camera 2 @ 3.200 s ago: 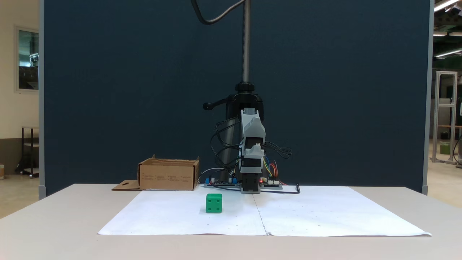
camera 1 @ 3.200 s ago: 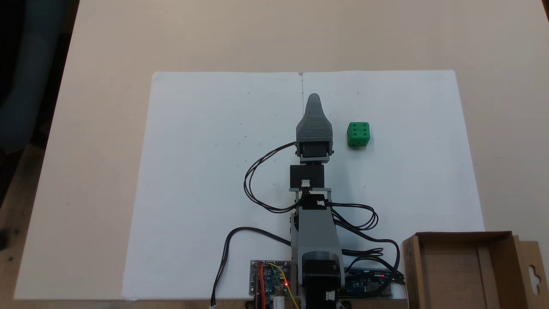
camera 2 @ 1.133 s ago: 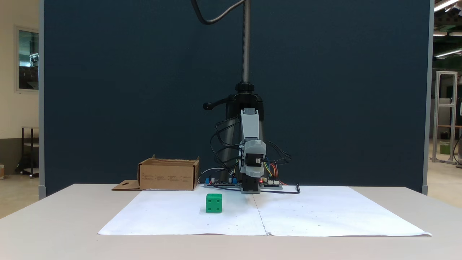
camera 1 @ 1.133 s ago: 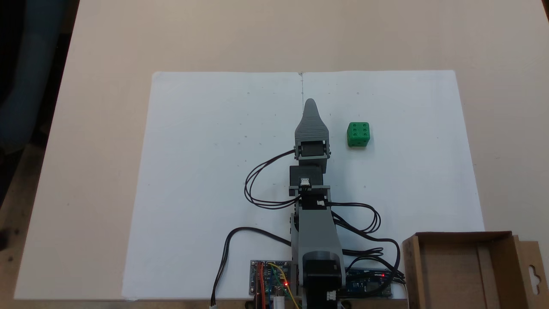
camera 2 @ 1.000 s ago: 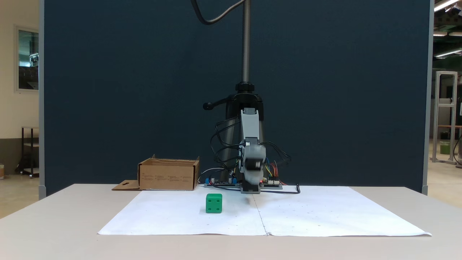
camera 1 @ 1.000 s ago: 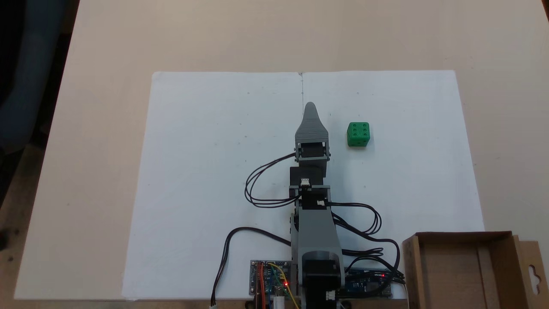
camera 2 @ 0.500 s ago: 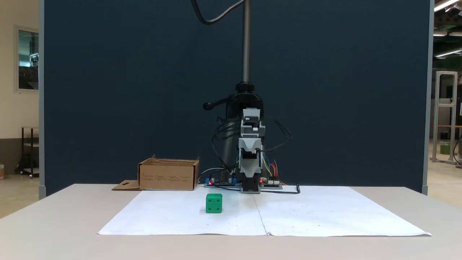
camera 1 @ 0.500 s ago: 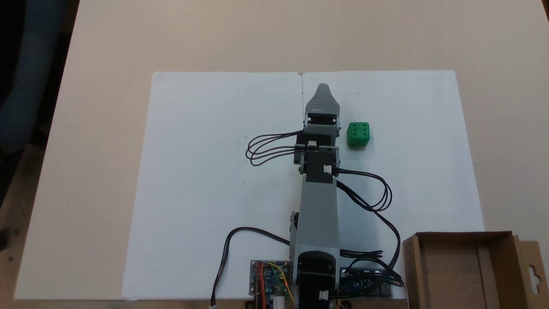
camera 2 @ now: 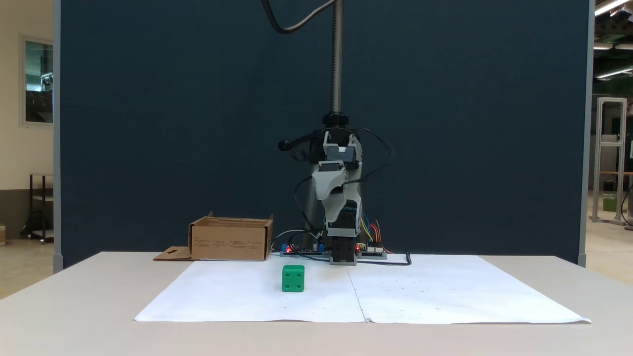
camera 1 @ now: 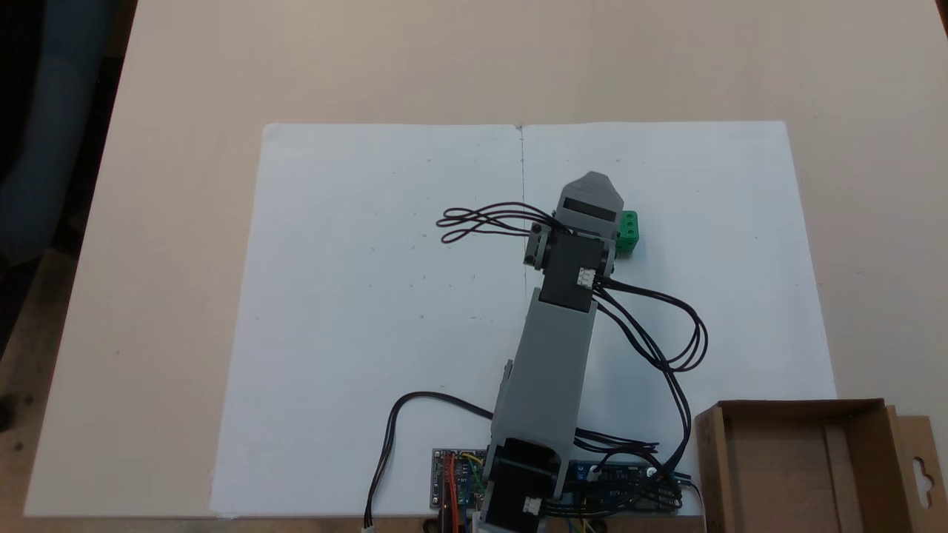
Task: Grasp a green dice and put it in the bin.
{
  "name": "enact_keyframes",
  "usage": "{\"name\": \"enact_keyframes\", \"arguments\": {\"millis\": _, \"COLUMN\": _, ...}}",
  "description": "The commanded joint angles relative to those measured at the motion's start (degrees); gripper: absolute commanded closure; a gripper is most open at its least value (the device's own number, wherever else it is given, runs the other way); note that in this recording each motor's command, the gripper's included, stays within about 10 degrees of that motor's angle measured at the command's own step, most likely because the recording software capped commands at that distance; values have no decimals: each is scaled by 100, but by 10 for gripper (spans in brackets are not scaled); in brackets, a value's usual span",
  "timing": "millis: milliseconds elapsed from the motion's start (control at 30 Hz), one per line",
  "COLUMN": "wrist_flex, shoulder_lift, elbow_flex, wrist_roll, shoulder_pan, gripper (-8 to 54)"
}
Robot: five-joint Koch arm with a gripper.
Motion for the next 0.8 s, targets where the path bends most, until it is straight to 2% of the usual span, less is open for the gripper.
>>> {"name": "enact_keyframes", "arguments": {"millis": 0, "wrist_flex": 921, "shoulder_lift": -62, "elbow_flex": -545, "wrist_roll": 316, "shoulder_pan": 246, "gripper": 31}}
{"name": "enact_keyframes", "arguments": {"millis": 333, "wrist_flex": 3373, "shoulder_lift": -800, "elbow_flex": -1248, "wrist_roll": -1378, "shoulder_pan": 791, "gripper": 18}}
{"name": "enact_keyframes", "arguments": {"millis": 633, "wrist_flex": 2892, "shoulder_lift": -1327, "elbow_flex": -1292, "wrist_roll": -2978, "shoulder_pan": 1081, "gripper": 16}}
{"name": "enact_keyframes", "arguments": {"millis": 767, "wrist_flex": 2514, "shoulder_lift": -1512, "elbow_flex": -1468, "wrist_roll": -3129, "shoulder_pan": 1151, "gripper": 19}}
